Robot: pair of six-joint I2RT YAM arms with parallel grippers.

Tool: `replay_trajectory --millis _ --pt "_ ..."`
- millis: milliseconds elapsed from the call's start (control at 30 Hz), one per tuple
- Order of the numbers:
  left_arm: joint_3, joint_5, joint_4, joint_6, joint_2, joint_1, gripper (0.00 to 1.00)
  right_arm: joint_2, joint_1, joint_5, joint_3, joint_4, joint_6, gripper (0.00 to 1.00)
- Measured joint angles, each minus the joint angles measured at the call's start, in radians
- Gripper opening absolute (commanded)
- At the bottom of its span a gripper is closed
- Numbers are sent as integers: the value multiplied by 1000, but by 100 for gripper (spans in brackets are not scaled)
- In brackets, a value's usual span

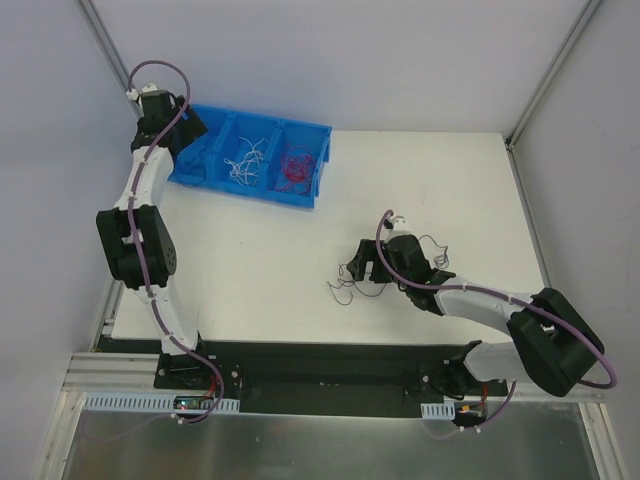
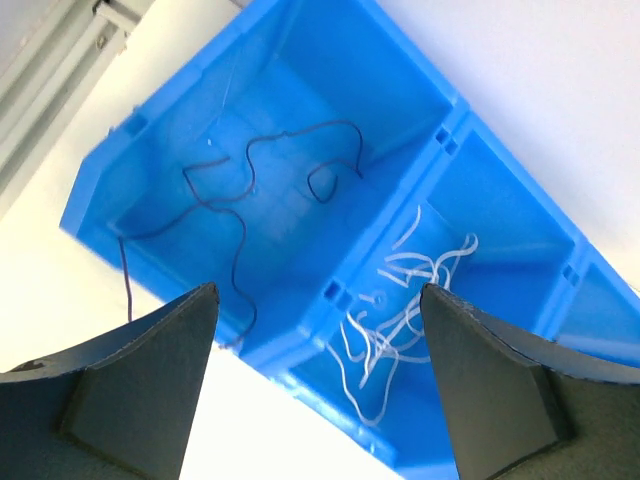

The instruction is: Untangle the cables

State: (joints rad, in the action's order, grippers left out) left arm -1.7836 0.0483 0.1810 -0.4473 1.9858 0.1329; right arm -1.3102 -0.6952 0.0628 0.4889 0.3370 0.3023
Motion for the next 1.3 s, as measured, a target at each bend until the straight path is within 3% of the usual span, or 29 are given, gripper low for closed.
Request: replay_trajectory --millis 233,400,600,633,733,933,1033,1300 --pt "216 -79 -31 -132 -123 100 75 9 0 0 -2 2 3 90" --pt "349 -146 -79 -220 -103 220 69 10 0 0 -2 4 3 90" --pt "380 -202 -206 -246 -32 224 68 10 0 0 -2 4 3 90" --pt "380 -209 -223 -250 -23 219 65 9 0 0 -2 4 3 90" --pt "380 -229 -264 -264 0 211 42 9 0 -1 -2 4 3 90" --pt "393 -231 -319 -290 20 209 7 9 0 -1 -2 4 3 90" --pt "407 -230 -362 -288 20 209 2 8 0 -2 -2 3 3 90" --pt "394 -230 -456 -280 45 207 0 5 0 -10 -1 3 3 90"
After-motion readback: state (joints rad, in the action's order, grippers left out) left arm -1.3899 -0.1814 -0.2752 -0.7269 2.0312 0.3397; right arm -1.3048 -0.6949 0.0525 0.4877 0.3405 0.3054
